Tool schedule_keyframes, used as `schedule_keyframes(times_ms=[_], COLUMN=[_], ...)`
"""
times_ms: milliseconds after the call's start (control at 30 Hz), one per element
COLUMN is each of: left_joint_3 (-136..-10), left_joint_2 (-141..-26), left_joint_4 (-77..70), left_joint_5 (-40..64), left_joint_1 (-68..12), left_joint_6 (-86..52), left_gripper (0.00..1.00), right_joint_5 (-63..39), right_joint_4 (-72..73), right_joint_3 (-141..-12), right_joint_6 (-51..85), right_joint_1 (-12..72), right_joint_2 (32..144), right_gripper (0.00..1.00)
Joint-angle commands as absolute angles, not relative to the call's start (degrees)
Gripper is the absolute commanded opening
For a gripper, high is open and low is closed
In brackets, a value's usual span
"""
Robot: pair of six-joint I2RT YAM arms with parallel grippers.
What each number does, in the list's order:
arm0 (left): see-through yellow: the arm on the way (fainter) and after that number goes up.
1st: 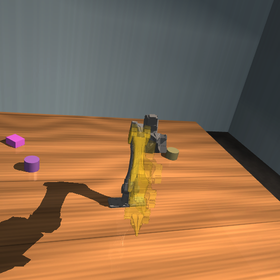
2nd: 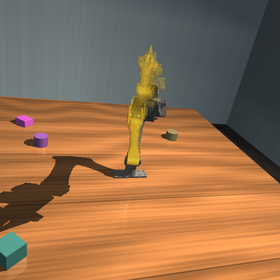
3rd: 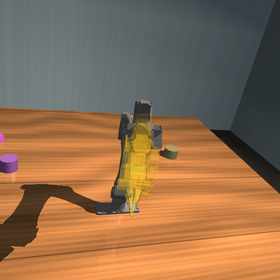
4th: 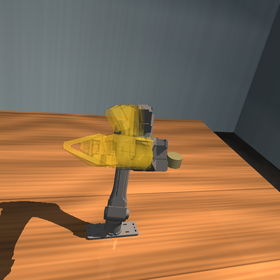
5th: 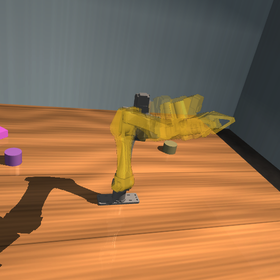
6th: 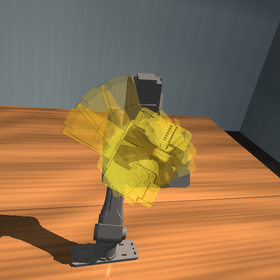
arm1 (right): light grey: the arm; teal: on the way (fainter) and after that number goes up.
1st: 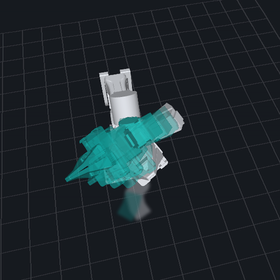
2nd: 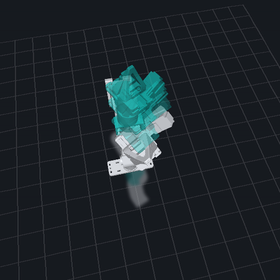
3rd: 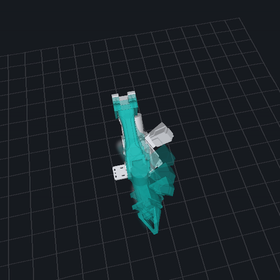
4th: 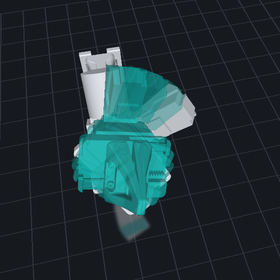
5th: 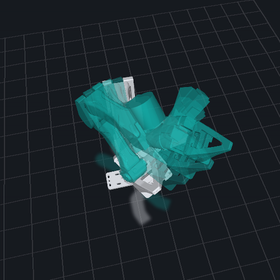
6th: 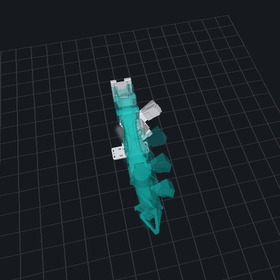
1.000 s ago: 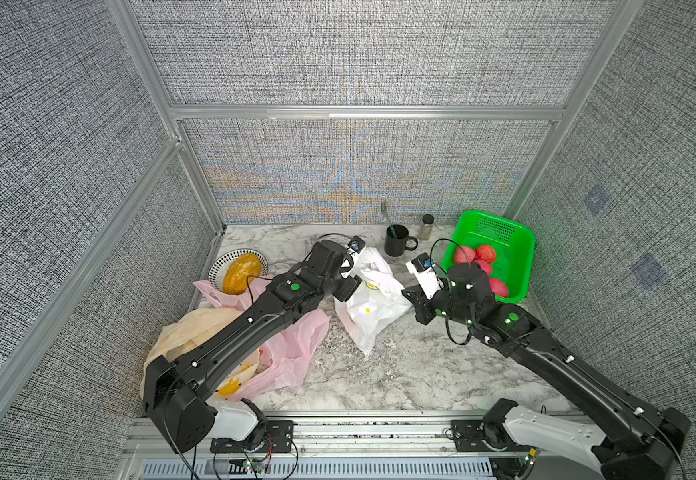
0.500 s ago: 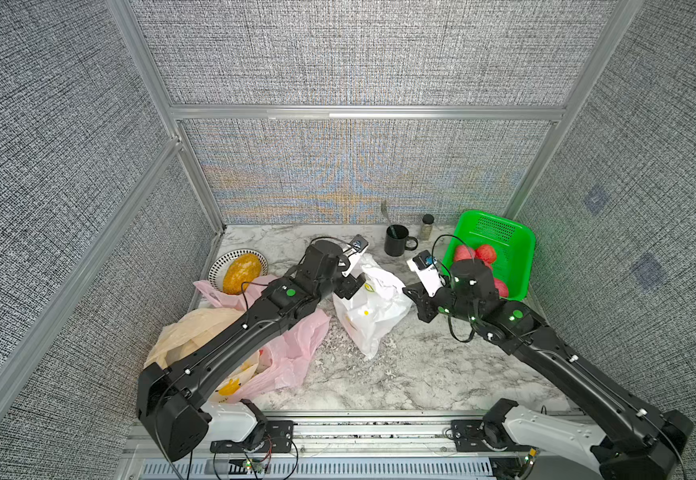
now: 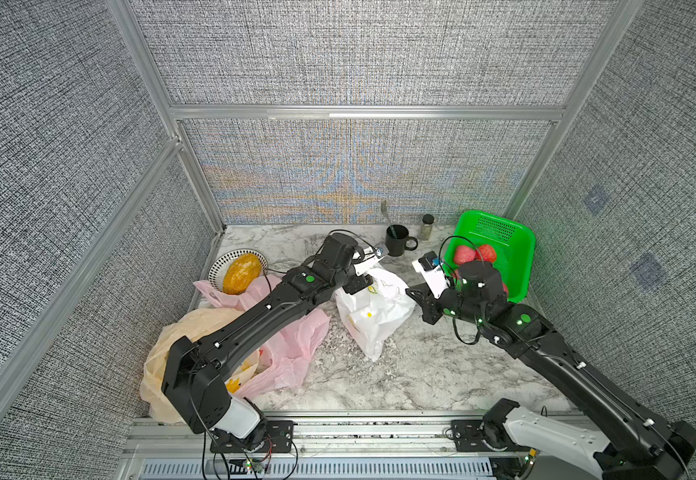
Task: Untie the knot of a plastic bag & take out the apple
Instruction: Untie the plastic bag at the center of the board.
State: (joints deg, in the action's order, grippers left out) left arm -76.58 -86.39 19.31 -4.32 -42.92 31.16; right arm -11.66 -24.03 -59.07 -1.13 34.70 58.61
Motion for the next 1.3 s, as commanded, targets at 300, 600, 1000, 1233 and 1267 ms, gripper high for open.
schedule_keyframes(times_ms=[300, 600, 1000, 1233, 1267], left_joint_3=[-80.4, -92.4, -97.9, -92.1, -91.7], left_joint_2=[-90.3, -97.8, -103.8, -104.7, -105.0], left_joint_4=[15.4, 21.7, 19.4, 11.1, 11.1], left_joint_5=[9.3, 1.4, 13.3, 21.6, 22.4], left_joint_1=[-43.2, -39.0, -28.1, -26.3, -26.3], left_joint_6=[29.2, 6.5, -24.6, -29.6, -29.5], left_gripper=[0.31, 0.00, 0.00, 0.00, 0.00], right_joint_5=[-13.7, -16.3, -10.6, -10.2, -10.0], right_joint_4=[-23.5, -21.8, -16.4, -13.8, -13.6], right_joint_3=[-57.5, -52.4, -39.3, -36.0, -36.0], right_joint_6=[-0.4, 1.8, 8.2, 13.6, 13.7], right_joint_1=[34.3, 34.6, 45.3, 48.4, 48.4], right_joint_2=[59.5, 58.5, 60.5, 66.0, 66.2], right_gripper=[0.00, 0.00, 0.00, 0.00, 0.00])
